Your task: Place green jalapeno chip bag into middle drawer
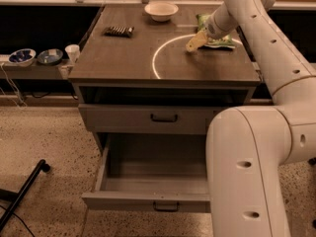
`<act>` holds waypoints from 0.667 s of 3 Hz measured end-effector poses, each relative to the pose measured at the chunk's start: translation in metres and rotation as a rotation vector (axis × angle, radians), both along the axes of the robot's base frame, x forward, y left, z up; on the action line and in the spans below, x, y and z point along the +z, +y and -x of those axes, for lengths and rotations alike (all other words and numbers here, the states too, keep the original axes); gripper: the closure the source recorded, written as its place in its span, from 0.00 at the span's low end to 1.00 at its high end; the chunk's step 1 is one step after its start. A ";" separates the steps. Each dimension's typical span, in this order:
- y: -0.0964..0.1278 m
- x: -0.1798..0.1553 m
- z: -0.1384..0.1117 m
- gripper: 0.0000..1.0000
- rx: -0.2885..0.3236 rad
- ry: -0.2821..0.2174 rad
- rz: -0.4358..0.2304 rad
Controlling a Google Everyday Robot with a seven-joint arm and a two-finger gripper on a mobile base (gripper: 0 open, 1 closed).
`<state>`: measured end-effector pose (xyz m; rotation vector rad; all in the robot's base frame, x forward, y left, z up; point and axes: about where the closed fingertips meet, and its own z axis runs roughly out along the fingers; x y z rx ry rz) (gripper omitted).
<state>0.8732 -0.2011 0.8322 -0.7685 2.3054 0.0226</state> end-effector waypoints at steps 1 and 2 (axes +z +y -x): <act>0.001 0.004 0.001 0.85 0.000 0.000 0.000; 0.001 0.006 0.003 1.00 0.004 0.001 -0.005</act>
Offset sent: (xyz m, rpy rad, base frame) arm -0.0527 0.0006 0.0339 0.0580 -0.0744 0.3545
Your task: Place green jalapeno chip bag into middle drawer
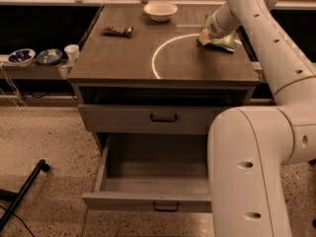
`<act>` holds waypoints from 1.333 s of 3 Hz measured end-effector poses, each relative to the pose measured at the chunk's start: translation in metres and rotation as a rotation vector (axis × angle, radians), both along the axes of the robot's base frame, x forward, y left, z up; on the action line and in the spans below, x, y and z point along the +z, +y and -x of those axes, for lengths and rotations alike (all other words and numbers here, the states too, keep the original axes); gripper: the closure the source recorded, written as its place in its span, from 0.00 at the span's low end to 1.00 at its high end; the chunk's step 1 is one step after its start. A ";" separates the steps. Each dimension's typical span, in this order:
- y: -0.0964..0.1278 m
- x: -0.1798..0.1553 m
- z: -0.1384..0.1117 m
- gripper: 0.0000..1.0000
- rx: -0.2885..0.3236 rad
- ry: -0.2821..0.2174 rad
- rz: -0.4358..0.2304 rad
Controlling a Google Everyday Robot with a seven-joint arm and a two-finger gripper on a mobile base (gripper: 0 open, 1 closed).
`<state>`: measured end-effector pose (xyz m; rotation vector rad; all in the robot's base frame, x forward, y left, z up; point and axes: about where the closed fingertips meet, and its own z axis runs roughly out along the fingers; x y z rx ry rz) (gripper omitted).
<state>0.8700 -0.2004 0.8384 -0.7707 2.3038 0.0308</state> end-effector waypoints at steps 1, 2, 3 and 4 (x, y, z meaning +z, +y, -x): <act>0.002 0.008 0.017 1.00 0.091 -0.008 -0.017; -0.002 0.046 0.073 1.00 0.265 -0.055 -0.106; -0.009 0.101 0.154 1.00 0.443 -0.129 -0.135; -0.002 0.143 0.240 1.00 0.622 -0.200 -0.083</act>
Offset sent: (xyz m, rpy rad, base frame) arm -0.1877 -0.0159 0.0997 0.1756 -0.1719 0.5581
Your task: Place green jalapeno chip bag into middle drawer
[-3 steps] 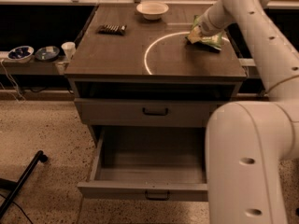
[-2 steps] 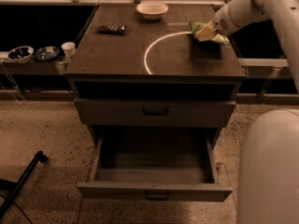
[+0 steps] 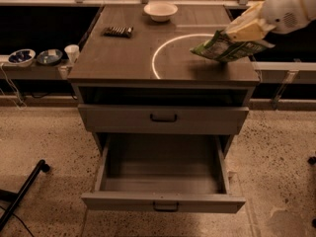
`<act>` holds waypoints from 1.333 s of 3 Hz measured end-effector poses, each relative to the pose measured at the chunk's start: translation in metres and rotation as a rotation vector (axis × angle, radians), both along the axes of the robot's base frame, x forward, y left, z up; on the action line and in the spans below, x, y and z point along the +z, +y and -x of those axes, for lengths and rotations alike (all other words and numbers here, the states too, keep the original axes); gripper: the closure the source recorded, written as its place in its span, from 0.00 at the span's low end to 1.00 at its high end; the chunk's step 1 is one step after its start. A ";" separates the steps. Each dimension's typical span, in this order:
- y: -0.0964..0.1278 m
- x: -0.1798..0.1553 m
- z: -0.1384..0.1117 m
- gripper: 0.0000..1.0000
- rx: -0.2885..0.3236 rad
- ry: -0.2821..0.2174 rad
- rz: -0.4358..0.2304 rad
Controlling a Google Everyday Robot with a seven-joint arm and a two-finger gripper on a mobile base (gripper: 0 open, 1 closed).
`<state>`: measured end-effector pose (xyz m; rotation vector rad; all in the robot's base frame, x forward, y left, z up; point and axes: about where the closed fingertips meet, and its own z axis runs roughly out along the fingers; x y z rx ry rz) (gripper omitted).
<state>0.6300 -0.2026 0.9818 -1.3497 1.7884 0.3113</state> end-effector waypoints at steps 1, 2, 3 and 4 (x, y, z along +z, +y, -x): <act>0.021 0.020 0.082 1.00 0.195 -0.123 0.070; 0.020 0.017 0.077 1.00 0.213 -0.145 0.086; 0.019 0.001 0.076 1.00 0.230 -0.087 0.090; 0.023 -0.022 0.097 1.00 0.267 -0.039 0.136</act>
Offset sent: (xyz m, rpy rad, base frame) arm -0.0670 0.0182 0.0182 -0.0465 -0.0879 0.1498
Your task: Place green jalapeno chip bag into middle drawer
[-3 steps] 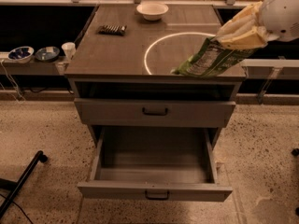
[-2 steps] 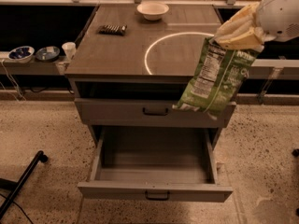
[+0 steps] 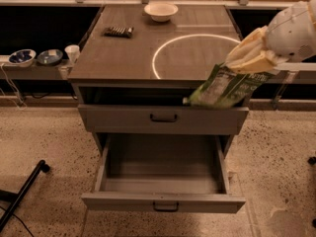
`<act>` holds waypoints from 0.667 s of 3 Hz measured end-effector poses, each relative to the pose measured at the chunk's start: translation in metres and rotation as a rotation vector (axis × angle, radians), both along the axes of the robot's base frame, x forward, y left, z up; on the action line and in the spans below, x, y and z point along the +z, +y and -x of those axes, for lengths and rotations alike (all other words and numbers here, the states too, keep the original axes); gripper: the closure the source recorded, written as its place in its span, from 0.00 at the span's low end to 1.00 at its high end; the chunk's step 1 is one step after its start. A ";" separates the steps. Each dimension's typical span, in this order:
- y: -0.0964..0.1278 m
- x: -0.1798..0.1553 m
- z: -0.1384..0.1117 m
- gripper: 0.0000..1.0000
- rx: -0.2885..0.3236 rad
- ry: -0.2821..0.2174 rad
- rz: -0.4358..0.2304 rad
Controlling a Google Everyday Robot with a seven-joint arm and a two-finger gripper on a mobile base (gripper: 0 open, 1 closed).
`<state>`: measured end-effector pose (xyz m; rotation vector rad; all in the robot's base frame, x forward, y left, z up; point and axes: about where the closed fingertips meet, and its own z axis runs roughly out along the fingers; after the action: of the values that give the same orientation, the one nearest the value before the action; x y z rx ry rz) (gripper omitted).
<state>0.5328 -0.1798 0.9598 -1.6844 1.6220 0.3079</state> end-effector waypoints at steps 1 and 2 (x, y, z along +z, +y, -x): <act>0.008 -0.050 0.036 1.00 0.039 0.078 0.060; 0.016 -0.121 0.077 1.00 0.094 0.211 0.092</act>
Offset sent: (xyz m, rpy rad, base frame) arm -0.1150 0.0130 -0.1837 -0.1169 0.3249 0.1351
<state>0.4561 -0.1637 0.8390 -1.8534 1.7342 0.4784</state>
